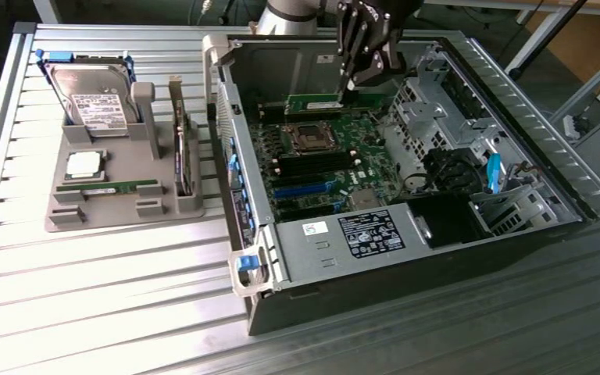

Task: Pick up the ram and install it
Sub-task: 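Pick up the ram and move it above insertion slot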

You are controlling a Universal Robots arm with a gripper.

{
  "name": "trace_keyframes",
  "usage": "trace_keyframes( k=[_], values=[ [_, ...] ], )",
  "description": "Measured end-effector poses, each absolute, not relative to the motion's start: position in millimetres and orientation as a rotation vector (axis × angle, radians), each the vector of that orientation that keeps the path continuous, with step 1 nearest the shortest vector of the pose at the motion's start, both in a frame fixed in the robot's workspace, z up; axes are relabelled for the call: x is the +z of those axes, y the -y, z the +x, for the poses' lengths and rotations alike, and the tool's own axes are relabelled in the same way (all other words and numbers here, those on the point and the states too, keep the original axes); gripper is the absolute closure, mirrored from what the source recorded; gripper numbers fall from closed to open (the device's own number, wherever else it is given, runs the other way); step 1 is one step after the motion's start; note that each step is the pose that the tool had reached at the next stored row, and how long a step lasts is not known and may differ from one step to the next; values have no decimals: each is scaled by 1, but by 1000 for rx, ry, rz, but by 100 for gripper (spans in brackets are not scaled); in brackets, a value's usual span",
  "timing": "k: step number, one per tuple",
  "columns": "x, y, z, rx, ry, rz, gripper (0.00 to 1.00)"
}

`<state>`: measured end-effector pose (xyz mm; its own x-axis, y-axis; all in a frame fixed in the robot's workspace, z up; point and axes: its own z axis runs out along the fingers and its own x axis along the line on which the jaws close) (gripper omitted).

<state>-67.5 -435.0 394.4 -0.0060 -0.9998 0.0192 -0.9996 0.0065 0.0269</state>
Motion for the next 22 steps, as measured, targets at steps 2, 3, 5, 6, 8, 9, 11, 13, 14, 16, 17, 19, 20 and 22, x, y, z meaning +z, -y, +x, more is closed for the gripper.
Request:
trace_keyframes(
  k=[2,3,5,6,8,9,11,13,14,16,17,19,20,22],
  values=[
    [394,435,-63,-7,2205,2191,88],
    [394,435,-61,-7,2204,2190,88],
    [394,435,-58,-5,2204,2190,88],
    [394,435,-57,-5,2204,2190,88],
    [394,435,-54,-3,2203,2189,88],
    [394,435,-52,-2,2202,2188,88],
    [394,435,-49,1,2201,2187,88],
    [394,435,-43,4,2200,2186,88],
    [394,435,-40,6,2199,2185,88],
    [394,435,-35,9,2198,2183,88],
    [394,435,-32,10,2197,2183,88],
    [394,435,-23,14,2195,2181,88],
    [394,434,-19,16,2195,2180,88],
    [394,432,-11,17,2194,2180,88]
  ],
)
